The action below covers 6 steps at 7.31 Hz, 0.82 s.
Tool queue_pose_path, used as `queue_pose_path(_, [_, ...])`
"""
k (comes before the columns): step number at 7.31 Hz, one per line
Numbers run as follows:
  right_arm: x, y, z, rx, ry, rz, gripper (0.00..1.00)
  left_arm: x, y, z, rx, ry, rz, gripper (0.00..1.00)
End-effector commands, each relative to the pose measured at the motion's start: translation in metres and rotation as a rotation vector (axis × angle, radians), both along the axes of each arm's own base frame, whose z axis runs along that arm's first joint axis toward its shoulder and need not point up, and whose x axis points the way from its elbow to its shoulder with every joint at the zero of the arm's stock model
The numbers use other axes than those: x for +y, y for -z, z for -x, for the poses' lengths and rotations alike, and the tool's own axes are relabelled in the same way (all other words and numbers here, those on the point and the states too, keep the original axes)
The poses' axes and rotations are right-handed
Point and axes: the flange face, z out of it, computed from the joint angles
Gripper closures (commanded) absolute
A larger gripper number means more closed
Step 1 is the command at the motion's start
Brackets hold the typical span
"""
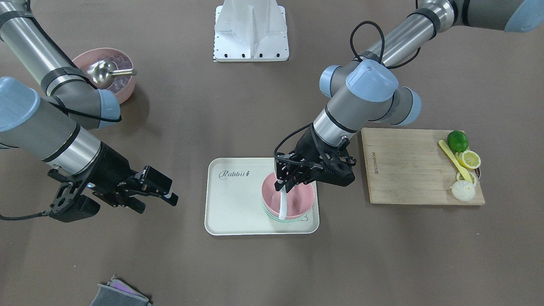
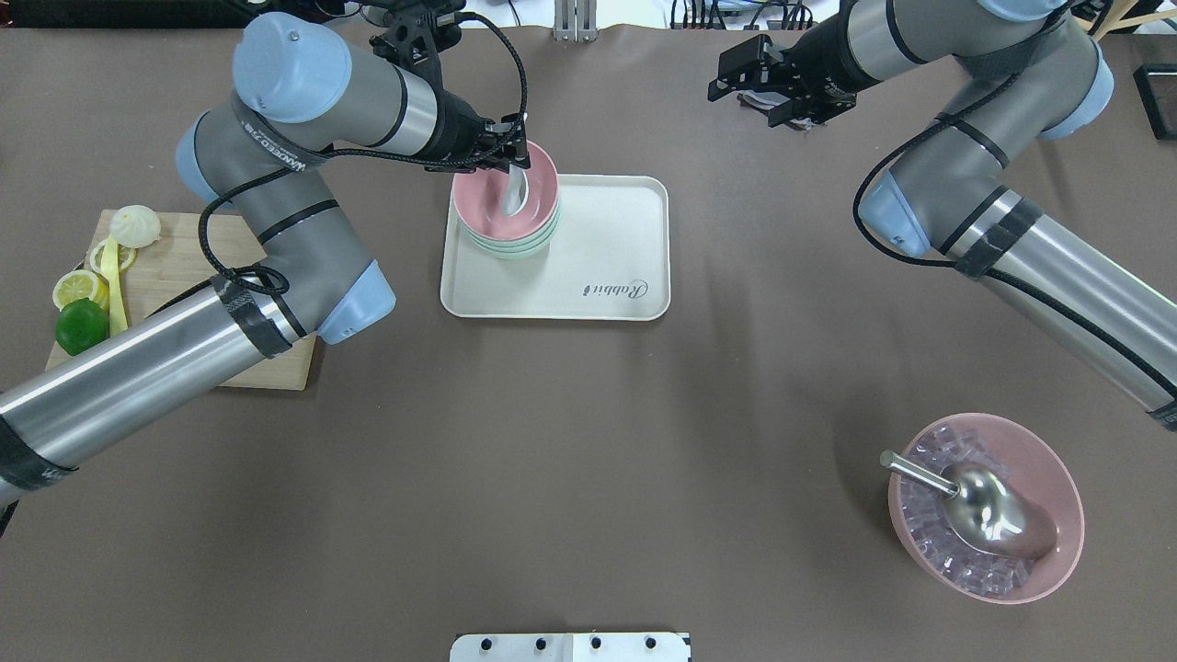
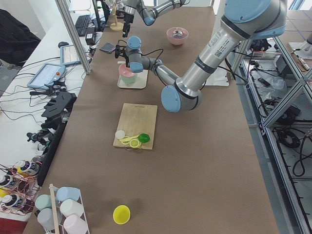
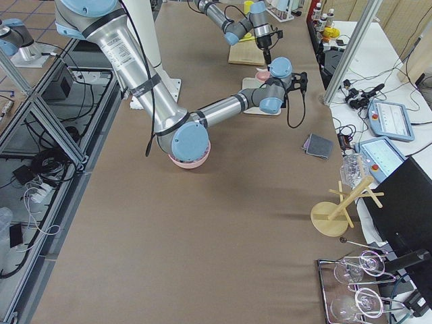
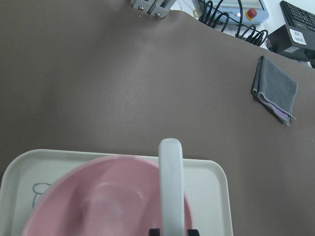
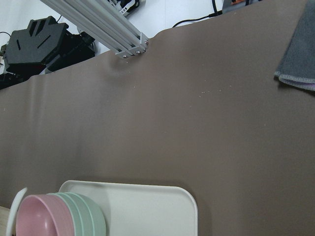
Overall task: Stack pink bowl on green and place spoon
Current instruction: 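Lower the white spoon into the pink bowl and open the left gripper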
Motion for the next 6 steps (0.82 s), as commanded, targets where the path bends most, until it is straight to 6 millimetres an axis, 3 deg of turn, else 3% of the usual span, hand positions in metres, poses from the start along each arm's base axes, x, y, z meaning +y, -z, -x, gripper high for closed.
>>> queue_pose_path(1, [0.000, -0.004, -0.001, 0.007, -0.002, -0.008, 0.00, -0.006, -0.002, 0.003, -0.010, 0.039, -0.007, 1.00])
queue_pose_path(2, [0.000, -0.003, -0.001, 0.007, -0.003, -0.009, 0.00, -0.015, -0.002, 0.014, -0.016, 0.055, -0.014, 0.16])
queue_pose_path(3, [-0.001, -0.002, -0.001, 0.006, -0.003, -0.010, 0.00, -0.019, -0.003, 0.023, -0.017, 0.063, -0.024, 0.02])
queue_pose_path(4, [0.001, 0.000, -0.002, 0.002, 0.004, -0.014, 0.00, -0.023, -0.004, 0.027, -0.020, 0.071, -0.022, 0.02])
queue_pose_path(5, [-0.001, -0.005, -0.009, 0.009, 0.003, -0.018, 0.00, -0.034, -0.001, 0.051, -0.011, 0.095, -0.025, 0.02])
queue_pose_path(6, [-0.008, -0.020, -0.042, 0.019, -0.004, -0.024, 0.00, -0.033, -0.023, 0.073, -0.016, 0.098, -0.012, 0.02])
